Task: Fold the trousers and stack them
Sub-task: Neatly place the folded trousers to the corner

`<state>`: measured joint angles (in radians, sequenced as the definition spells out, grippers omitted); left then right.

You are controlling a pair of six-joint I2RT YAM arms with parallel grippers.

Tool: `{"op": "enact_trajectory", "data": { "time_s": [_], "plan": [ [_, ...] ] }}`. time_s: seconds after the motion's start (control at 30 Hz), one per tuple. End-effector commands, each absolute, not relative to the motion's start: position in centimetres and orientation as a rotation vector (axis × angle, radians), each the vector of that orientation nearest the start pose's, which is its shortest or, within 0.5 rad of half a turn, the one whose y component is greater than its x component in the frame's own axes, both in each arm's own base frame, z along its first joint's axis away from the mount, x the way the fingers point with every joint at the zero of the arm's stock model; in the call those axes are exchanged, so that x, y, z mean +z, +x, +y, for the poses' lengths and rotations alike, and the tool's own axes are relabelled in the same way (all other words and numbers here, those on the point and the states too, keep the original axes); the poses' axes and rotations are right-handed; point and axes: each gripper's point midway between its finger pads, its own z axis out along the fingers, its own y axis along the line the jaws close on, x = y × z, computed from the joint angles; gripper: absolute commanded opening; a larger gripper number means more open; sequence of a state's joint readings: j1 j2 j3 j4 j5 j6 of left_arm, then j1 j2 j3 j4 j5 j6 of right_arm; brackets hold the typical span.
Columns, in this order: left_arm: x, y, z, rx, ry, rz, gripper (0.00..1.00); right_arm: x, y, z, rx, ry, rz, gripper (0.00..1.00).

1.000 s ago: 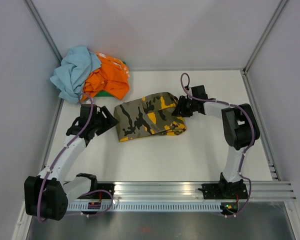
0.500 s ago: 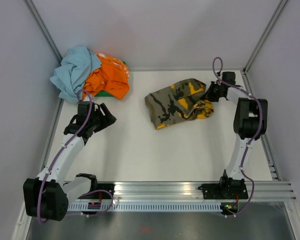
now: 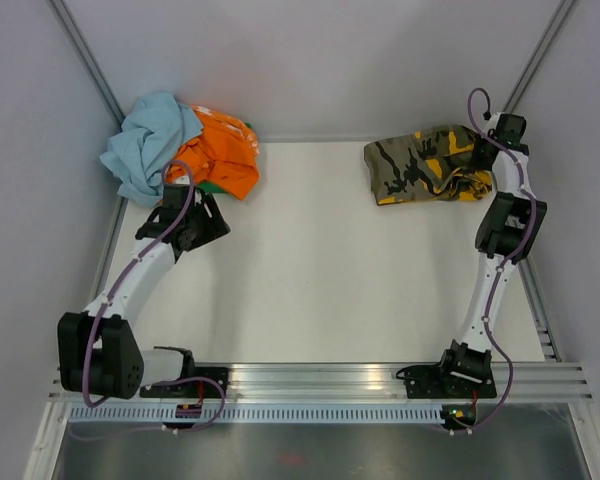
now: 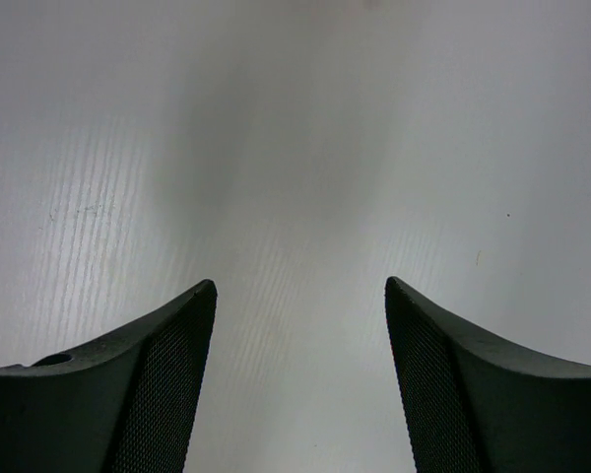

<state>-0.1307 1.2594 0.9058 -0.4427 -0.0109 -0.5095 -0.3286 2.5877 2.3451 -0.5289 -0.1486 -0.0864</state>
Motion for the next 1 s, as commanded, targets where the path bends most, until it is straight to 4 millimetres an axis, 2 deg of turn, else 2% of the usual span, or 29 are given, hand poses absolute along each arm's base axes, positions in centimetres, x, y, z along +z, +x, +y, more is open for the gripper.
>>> {"op": "enact_trajectory", "data": {
  "time_s": [0.0,0.03,0.07,0.1,0.13,0.17,0.2,0.23,0.27,0.3,0.33,0.37,0.4,0.43,0.47,0.5,0.53,0.57,0.6,0.63,0.67,0.7,0.73,0.8,0.83,0.87,0.9,0.93,0.97],
  "plan": [
    [13.8,34.9,-5.4,-0.213,-0.432,2.366,0.75,4.7,62.2,-21.1,-0.203,0.110,2.313,0.14],
    [14.5,35.6,-5.3,-0.207,-0.432,2.359,0.75,4.2,62.1,-21.3,-0.204,0.122,2.320,0.14],
    [13.6,35.6,-5.2,-0.184,-0.431,2.407,0.75,4.1,61.9,-21.7,-0.231,0.143,2.326,0.14],
    [13.6,35.9,-5.3,-0.180,-0.428,2.415,0.75,4.1,61.8,-21.9,-0.245,0.157,2.331,0.16],
    [14.1,36.5,-5.3,-0.181,-0.415,2.408,0.75,3.8,61.1,-21.9,-0.251,0.178,2.360,0.22],
    [14.2,36.7,-5.3,-0.180,-0.417,2.412,0.75,4.2,60.3,-23.2,-0.335,0.238,2.377,0.55],
    [14.1,36.8,-5.4,-0.182,-0.417,2.419,0.75,6.4,60.2,-23.6,-0.368,0.258,2.353,0.64],
    [14.4,37.1,-5.7,-0.199,-0.415,2.409,0.75,7.1,59.1,-23.4,-0.369,0.264,2.393,0.73],
    [14.7,37.5,-5.9,-0.217,-0.415,2.391,0.75,8.3,58.5,-23.1,-0.358,0.258,2.398,0.77],
    [15.0,37.5,-6.0,-0.228,-0.423,2.379,0.75,12.6,58.1,-22.8,-0.358,0.256,2.342,0.79],
    [15.1,37.5,-6.1,-0.243,-0.426,2.377,0.75,14.3,57.6,-22.3,-0.336,0.285,2.316,0.81],
    [15.3,37.6,-6.3,-0.257,-0.422,2.370,0.76,13.9,56.6,-20.9,-0.262,0.278,2.339,0.82],
    [15.5,37.6,-6.5,-0.270,-0.419,2.361,0.75,15.3,56.3,-20.0,-0.217,0.278,2.308,0.81],
    [15.6,37.6,-6.5,-0.279,-0.418,2.356,0.75,20.8,56.5,-18.8,-0.164,0.245,2.161,0.81],
    [15.7,37.5,-6.6,-0.281,-0.416,2.352,0.75,18.9,55.3,-17.4,-0.083,0.268,2.183,0.81],
    [15.8,37.4,-6.6,-0.283,-0.415,2.346,0.75,22.2,54.7,-15.7,-0.007,0.233,2.099,0.79],
    [16.1,37.1,-6.3,-0.275,-0.426,2.335,0.75,23.0,55.3,-15.3,0.013,0.219,2.019,0.73],
    [16.3,36.9,-6.1,-0.265,-0.430,2.328,0.76,20.1,54.2,-14.5,0.062,0.248,2.055,0.69],
    [16.6,36.7,-5.8,-0.252,-0.436,2.313,0.76,19.7,54.0,-14.0,0.088,0.261,2.043,0.65],
    [17.2,36.4,-5.2,-0.220,-0.451,2.288,0.77,18.5,54.1,-14.1,0.091,0.264,2.047,0.48],
    [17.6,36.2,-4.8,-0.201,-0.460,2.269,0.78,16.2,53.5,-14.0,0.091,0.278,2.094,0.38],
    [17.9,36.1,-4.4,-0.186,-0.455,2.253,0.78,14.6,53.2,-14.3,0.075,0.295,2.123,0.33],
    [18.1,35.9,-3.8,-0.153,-0.469,2.235,0.78,12.2,52.9,-15.3,0.023,0.338,2.166,0.25],
    [19.4,35.5,-3.3,-0.150,-0.482,2.190,0.79,8.6,52.7,-16.0,-0.006,0.355,2.229,0.15],
    [19.5,35.3,-3.2,-0.154,-0.484,2.186,0.78,8.1,52.8,-16.5,-0.014,0.351,2.235,0.09],
    [20.3,35.0,-3.2,-0.169,-0.482,2.157,0.78,8.0,53.2,-16.8,-0.009,0.345,2.230,0.06],
    [20.2,34.7,-3.2,-0.173,-0.488,2.154,0.78,7.3,53.5,-16.8,0.004,0.343,2.235,0.04],
    [20.3,34.5,-3.2,-0.178,-0.496,2.145,0.79,7.5,53.8,-17.0,0.014,0.338,2.219,0.00],
    [21.0,34.2,-3.1,-0.191,-0.499,2.115,0.78,8.1,54.4,-17.0,0.035,0.326,2.198,0.00]
  ]
}}
